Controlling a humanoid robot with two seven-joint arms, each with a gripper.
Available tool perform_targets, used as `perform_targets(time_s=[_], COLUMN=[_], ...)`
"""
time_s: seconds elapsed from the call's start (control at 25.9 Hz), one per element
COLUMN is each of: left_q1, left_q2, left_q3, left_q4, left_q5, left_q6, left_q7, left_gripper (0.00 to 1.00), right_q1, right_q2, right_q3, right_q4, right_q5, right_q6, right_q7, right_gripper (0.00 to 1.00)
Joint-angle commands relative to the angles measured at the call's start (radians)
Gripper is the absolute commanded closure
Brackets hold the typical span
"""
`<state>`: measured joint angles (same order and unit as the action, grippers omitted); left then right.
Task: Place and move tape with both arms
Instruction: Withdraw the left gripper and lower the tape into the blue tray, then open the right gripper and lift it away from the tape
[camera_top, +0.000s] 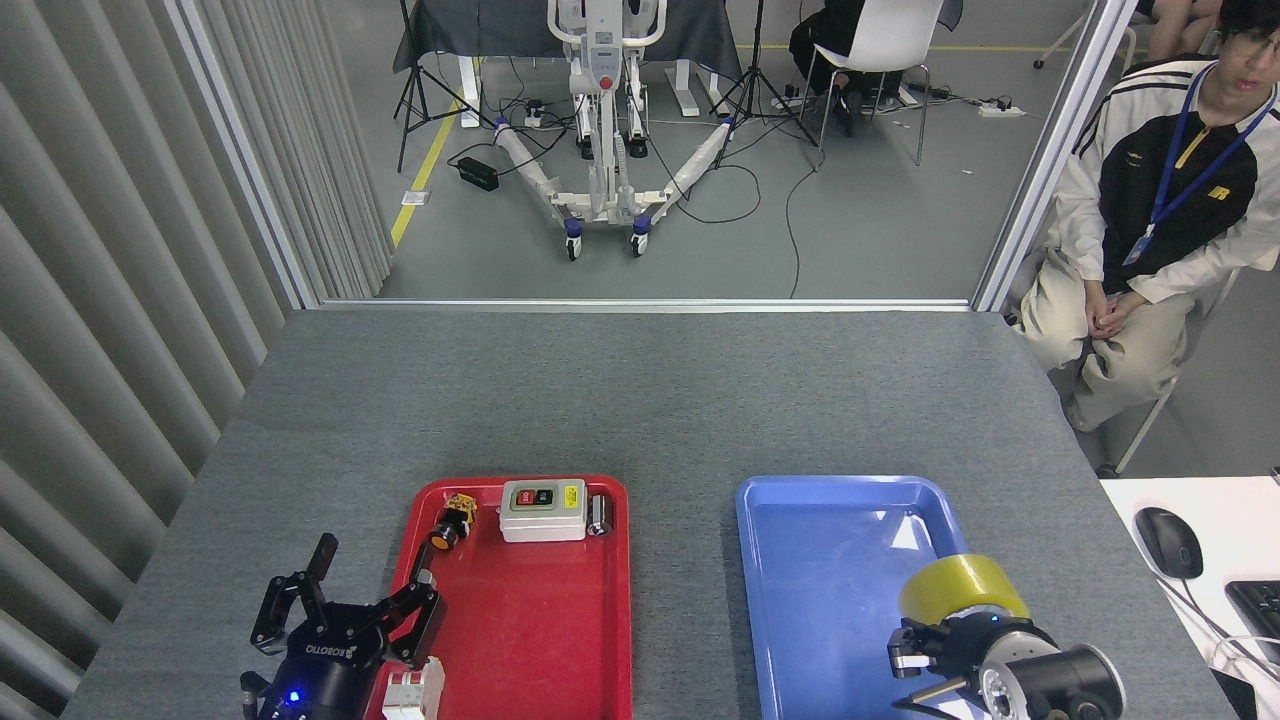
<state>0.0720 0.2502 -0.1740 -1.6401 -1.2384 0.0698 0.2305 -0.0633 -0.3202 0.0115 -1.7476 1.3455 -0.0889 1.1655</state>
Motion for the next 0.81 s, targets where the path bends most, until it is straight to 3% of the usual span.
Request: perform_targets(time_s=[0.0, 0.12, 0.27, 0.35, 0.39, 0.42, 0.77], left_q1=[0.0, 0.0, 0.0, 0.0, 0.0, 0.0, 0.0], left_q2=[0.001, 0.004, 0.014, 0.018, 0.02, 0.021, 0.031], left_q3=[-0.002, -0.002, -0.002, -0.002, -0.002, -0.002, -0.015], left_q4=[0.002, 0.008, 0.008, 0.008, 0.008, 0.008, 0.014], left_q5=[0.002, 0.002, 0.022, 0.028, 0.028, 0.03, 0.045], left_q6=[0.001, 0.001, 0.001, 0.001, 0.001, 0.001, 0.001], left_q7=[0.0, 0.0, 0.0, 0.0, 0.0, 0.0, 0.0], left_gripper=[0.01, 0.01, 0.01, 0.01, 0.01, 0.01, 0.01], right_q1=[-0.058, -0.101, -0.136, -0.136, -0.136, -0.136, -0.125], right_q2=[0.001, 0.007, 0.018, 0.016, 0.013, 0.01, 0.021], right_q3=[0.024, 0.067, 0.111, 0.111, 0.111, 0.11, 0.11], right_q4=[-0.001, 0.002, 0.013, 0.017, 0.019, 0.02, 0.014], right_q5=[-0.043, -0.058, -0.058, -0.057, -0.055, -0.055, -0.055], right_q6=[0.058, 0.195, 0.339, 0.348, 0.35, 0.35, 0.345], right_q7=[0.158, 0.233, 0.249, 0.24, 0.233, 0.226, 0.21], right_gripper=[1.0, 0.99, 0.78, 0.53, 0.29, 0.0, 0.0])
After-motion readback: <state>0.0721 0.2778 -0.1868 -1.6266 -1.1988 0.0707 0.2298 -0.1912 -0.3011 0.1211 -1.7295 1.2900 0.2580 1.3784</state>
